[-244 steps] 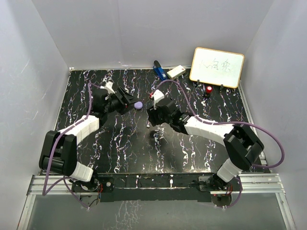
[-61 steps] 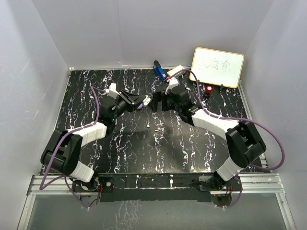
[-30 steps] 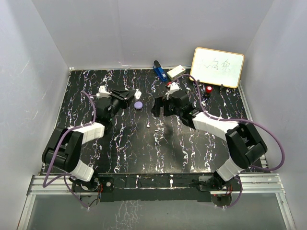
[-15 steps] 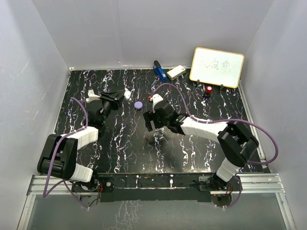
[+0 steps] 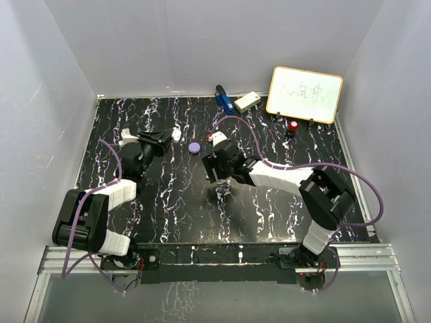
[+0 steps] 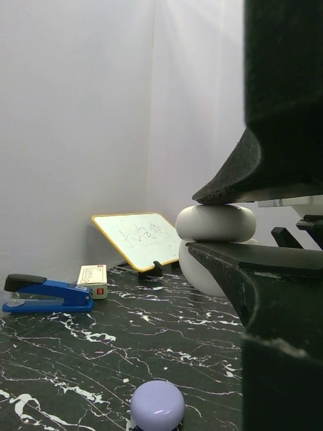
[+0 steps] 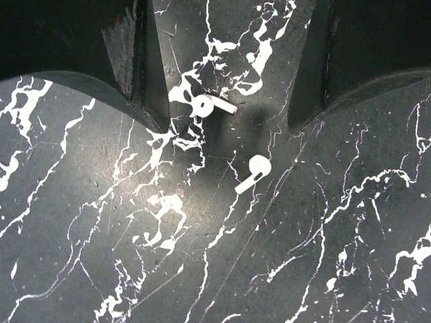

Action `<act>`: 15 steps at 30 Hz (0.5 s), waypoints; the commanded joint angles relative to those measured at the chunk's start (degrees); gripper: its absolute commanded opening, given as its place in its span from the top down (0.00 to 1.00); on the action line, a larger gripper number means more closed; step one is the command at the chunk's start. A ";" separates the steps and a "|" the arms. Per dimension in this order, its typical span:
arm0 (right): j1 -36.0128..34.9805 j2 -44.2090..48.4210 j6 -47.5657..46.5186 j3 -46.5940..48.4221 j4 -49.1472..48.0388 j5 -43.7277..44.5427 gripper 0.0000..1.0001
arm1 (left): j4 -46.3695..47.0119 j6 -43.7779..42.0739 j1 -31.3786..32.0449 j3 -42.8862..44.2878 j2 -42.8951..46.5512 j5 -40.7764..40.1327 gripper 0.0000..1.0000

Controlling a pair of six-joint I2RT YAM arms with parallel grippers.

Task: Insert the wireless bluetooth earbuds into the charging case
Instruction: Adjust the earbud at the center of the board.

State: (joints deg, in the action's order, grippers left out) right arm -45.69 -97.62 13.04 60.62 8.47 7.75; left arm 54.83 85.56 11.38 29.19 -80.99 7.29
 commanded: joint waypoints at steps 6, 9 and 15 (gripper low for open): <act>0.16 -1.13 7.81 4.24 5.83 6.46 0.44 | 1.18 0.18 -0.90 -0.07 1.30 1.84 1.00; 0.25 -1.34 10.83 4.68 7.41 7.46 0.48 | 1.35 0.15 -1.00 -0.02 1.10 2.00 1.00; 0.28 -1.75 15.53 4.68 9.24 6.75 0.54 | 1.74 0.31 -1.13 -0.23 0.75 2.25 1.00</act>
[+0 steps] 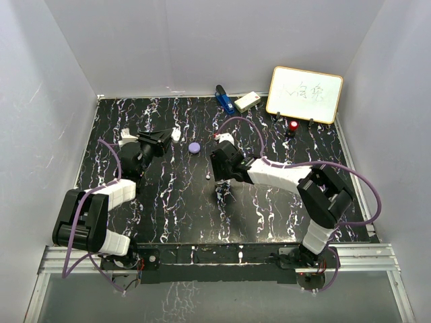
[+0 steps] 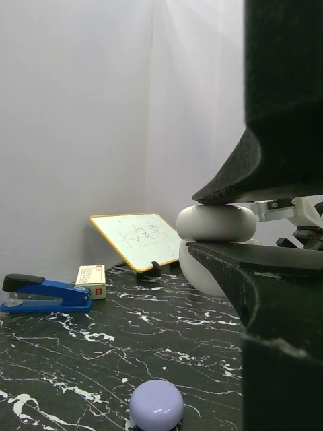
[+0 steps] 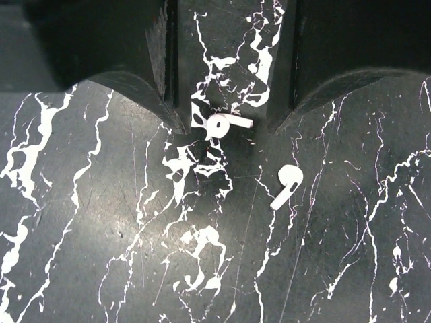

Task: Insert the wireless bluetooth earbuds into the charging case
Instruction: Adjust the earbud at the center of the board.

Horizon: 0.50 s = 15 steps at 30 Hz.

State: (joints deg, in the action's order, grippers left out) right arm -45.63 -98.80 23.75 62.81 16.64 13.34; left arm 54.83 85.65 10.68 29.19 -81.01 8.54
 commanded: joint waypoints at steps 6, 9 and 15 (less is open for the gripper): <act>0.27 -2.71 7.04 2.57 2.35 0.85 0.56 | 2.08 0.40 -0.59 -0.52 0.77 1.39 1.00; 0.30 -3.54 7.59 2.88 3.11 0.65 0.56 | 2.28 0.50 -0.64 -0.59 0.60 1.55 1.00; 0.28 -4.13 8.37 3.21 3.83 0.63 0.57 | 2.51 0.68 -0.75 -0.72 0.42 1.83 1.00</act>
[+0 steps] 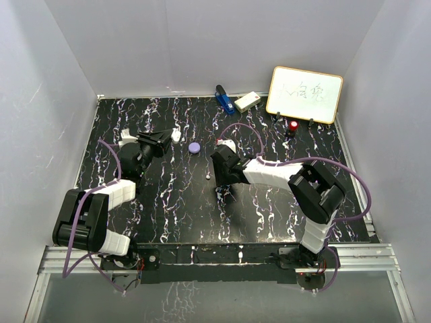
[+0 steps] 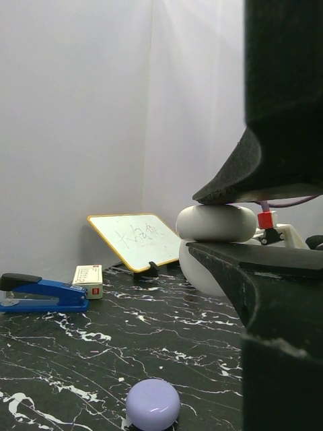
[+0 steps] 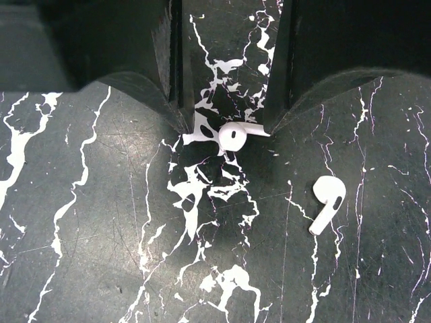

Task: Insert the wireless bluetooth earbuds into the charging case
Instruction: Adjust the earbud at the center of the board.

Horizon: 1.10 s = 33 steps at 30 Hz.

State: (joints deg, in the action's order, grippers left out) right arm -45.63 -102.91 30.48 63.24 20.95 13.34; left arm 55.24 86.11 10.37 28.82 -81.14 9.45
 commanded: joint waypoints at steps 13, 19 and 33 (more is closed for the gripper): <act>0.36 -1.50 2.84 3.46 -0.16 0.37 0.61 | 2.54 0.47 -0.67 -0.84 0.42 1.09 1.00; 0.36 -1.77 3.62 3.84 0.00 0.13 0.62 | 2.83 0.65 -0.79 -0.99 0.36 1.27 1.00; 0.36 0.85 3.04 2.47 1.31 1.08 0.60 | 2.60 0.74 -0.92 -1.11 0.46 1.42 1.00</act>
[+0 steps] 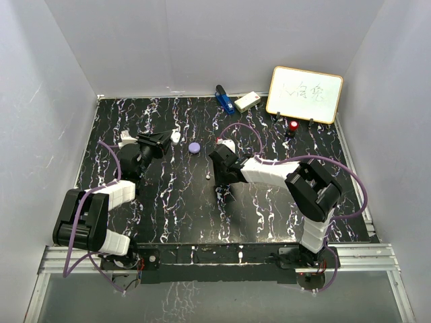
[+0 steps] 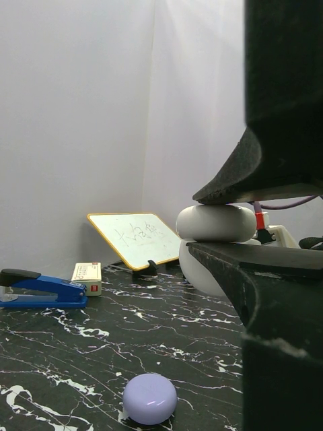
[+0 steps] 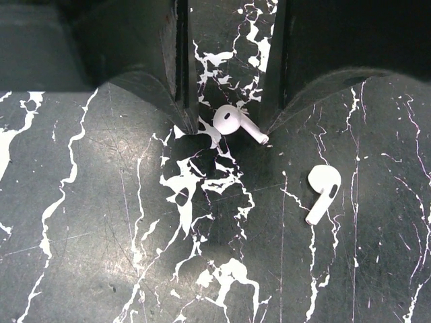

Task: Insert the wireless bluetooth earbuds into the charging case
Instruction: Adjust the earbud at the center of the board.

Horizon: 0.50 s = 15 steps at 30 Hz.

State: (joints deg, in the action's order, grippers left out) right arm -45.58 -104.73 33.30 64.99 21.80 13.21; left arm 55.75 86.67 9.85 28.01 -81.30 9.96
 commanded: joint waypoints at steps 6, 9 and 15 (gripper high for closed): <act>0.25 3.46 -0.51 -1.47 1.36 2.99 0.57 | 2.00 0.11 -0.35 -0.36 0.62 0.94 1.00; 0.27 3.52 -0.80 -2.16 1.59 3.77 0.57 | 1.95 0.10 -0.36 -0.30 0.61 1.03 1.00; 0.23 3.35 -1.76 -1.98 3.20 6.74 0.56 | 1.81 0.12 -0.35 -0.32 0.70 1.03 1.00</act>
State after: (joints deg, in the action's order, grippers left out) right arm -45.60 -103.22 32.58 63.16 23.18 16.12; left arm 55.75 86.67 9.85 27.99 -81.30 10.11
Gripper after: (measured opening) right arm 0.435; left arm 0.245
